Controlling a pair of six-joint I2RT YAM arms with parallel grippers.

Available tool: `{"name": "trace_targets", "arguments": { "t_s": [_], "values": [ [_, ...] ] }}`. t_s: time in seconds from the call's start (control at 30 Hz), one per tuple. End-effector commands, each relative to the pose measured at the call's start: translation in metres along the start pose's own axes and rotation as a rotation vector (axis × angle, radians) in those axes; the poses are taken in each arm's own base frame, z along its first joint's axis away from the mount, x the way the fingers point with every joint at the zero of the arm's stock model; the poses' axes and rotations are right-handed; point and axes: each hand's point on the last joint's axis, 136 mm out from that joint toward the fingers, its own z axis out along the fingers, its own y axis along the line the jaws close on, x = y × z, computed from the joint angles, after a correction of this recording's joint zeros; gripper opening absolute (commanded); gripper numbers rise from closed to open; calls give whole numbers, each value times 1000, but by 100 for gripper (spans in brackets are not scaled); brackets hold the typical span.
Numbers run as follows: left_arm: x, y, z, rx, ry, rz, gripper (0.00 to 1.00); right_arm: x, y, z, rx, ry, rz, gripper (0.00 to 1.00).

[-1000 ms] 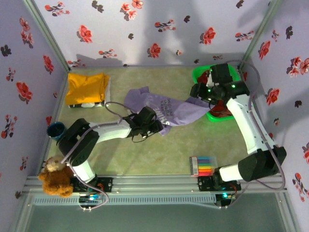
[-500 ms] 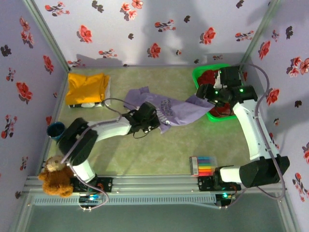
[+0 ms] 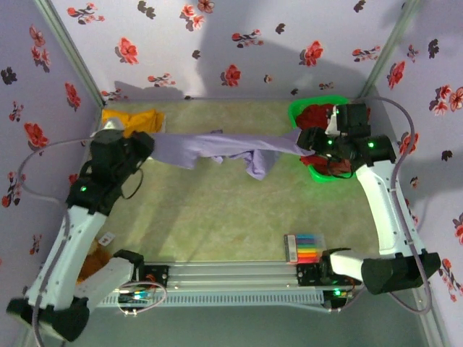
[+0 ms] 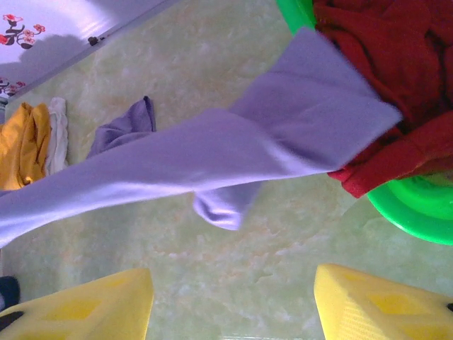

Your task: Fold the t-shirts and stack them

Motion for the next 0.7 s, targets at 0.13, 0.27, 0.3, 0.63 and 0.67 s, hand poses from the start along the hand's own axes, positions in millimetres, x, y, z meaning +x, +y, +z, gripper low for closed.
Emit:
{"name": "trace_targets", "arguments": {
  "t_s": [0.13, 0.27, 0.3, 0.63, 0.67],
  "values": [
    [-22, 65, -26, -269, 58, 93, 0, 36, 9, 31, -12, 149, -24, 63],
    [-29, 79, -15, -242, 162, 13, 0, 60, 20, 58, -19, 228, -47, 64],
    [-22, 80, -8, -227, 212, -6, 0, 66, 21, 66, -20, 249, -48, 64],
    [21, 118, 7, -257, 330, -67, 0, 142, 55, 164, -139, 534, -146, 62],
    [22, 119, 7, -258, 332, -68, 0, 148, 55, 171, -117, 555, -170, 62]
  ]
}}
